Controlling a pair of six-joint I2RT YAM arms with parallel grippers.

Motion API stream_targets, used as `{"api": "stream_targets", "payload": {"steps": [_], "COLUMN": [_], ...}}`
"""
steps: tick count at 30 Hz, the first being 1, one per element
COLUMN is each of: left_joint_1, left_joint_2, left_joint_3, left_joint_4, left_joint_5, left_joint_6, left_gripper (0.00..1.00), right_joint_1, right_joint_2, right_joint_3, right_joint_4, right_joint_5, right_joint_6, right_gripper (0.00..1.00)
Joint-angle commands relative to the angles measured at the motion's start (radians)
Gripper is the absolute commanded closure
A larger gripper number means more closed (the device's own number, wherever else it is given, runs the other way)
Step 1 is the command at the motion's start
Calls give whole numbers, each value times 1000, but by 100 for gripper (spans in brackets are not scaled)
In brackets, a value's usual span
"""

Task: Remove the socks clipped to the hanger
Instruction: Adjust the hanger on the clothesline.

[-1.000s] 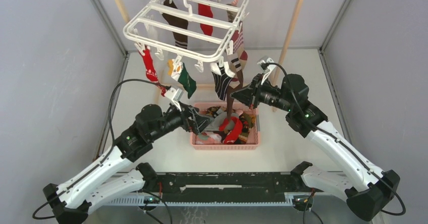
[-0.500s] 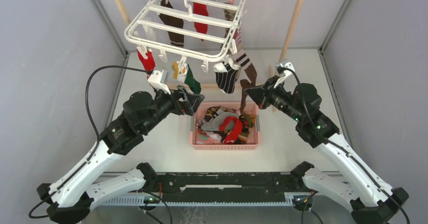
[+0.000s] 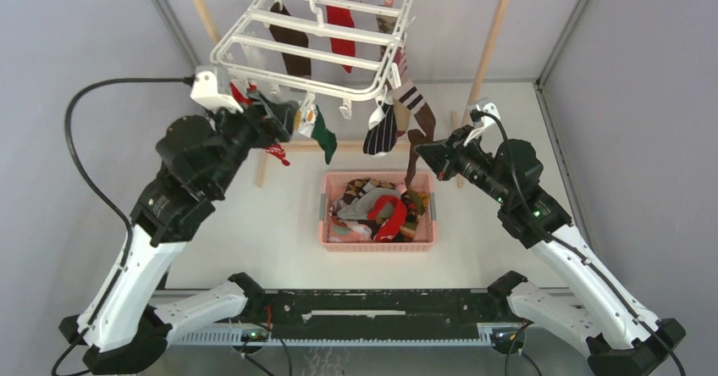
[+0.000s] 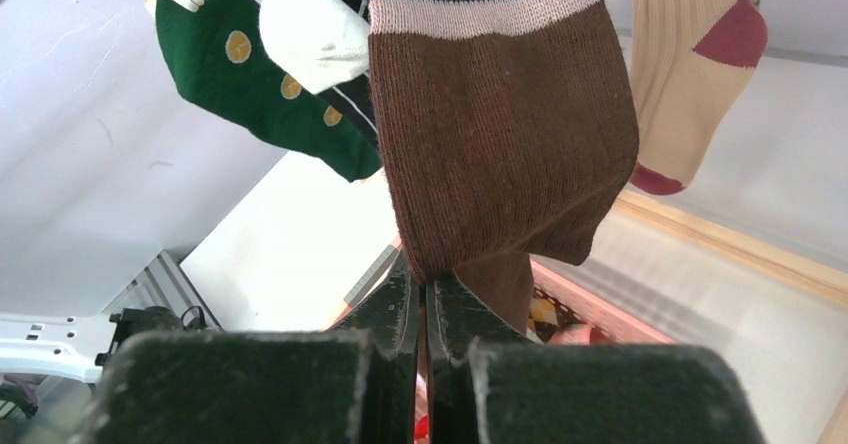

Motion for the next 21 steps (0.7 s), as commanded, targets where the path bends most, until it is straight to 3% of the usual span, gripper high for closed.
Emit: {"api": "stream_targets", "payload": {"steps": [1,10,21], "left_joint_1": [63,159,277], "left_joint_2": [55,137,191], "left_joint_3": [176,296,303], "left_joint_4": [-46,-136,-122], "left_joint_5": [30,95,177], "left_joint_6": [55,46,25], "left_gripper": [26,34,34], "right_joint_1": [-6,-6,-7], "right_joint_2": [-18,-27,-44], "right_joint_3": [5,5,5], "right_joint_4": [23,27,19], "right_joint_5": [6,0,-11], "right_joint_6": [-10,-9,-7], "right_gripper": [100,100,100]}}
